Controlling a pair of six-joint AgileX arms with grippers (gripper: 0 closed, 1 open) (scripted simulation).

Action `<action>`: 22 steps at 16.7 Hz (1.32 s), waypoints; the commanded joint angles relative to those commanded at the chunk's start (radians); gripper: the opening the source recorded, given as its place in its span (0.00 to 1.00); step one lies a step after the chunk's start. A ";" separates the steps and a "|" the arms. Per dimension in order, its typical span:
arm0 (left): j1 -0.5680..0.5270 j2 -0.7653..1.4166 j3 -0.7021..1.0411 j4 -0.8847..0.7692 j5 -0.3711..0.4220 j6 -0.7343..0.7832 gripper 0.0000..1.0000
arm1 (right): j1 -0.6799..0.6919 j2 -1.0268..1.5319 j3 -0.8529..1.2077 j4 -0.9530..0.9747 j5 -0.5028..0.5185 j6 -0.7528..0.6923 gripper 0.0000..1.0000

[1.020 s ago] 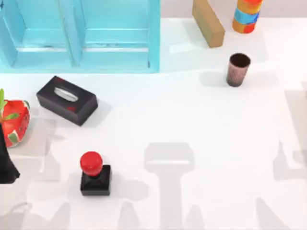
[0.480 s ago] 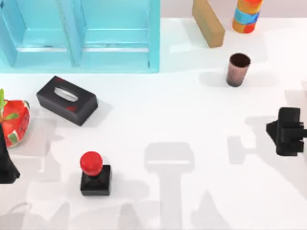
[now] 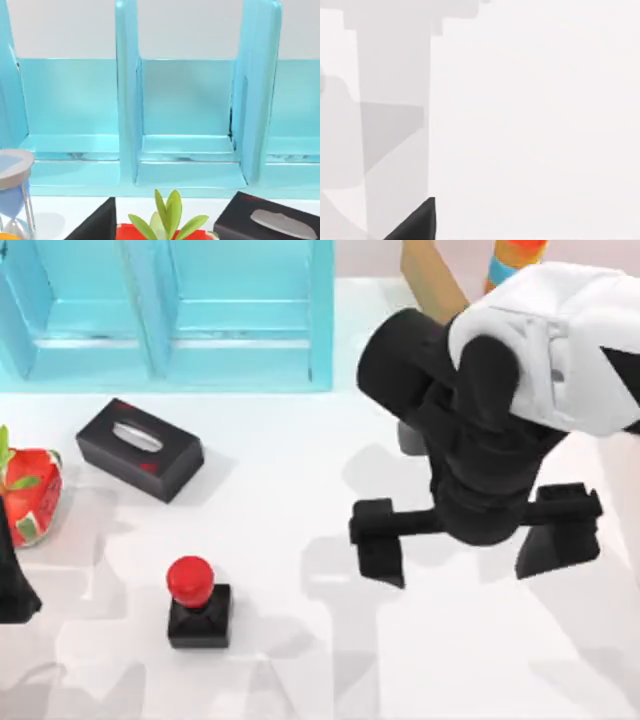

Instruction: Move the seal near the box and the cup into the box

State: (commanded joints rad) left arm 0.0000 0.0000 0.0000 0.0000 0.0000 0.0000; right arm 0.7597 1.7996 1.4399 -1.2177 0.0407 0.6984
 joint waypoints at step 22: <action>0.000 0.000 0.000 0.000 0.000 0.000 1.00 | 0.333 0.796 1.273 -0.379 0.146 0.415 1.00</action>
State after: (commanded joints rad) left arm 0.0000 0.0000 0.0000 0.0000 0.0000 0.0000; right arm 1.0924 2.5957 2.7125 -1.5962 0.1865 1.1131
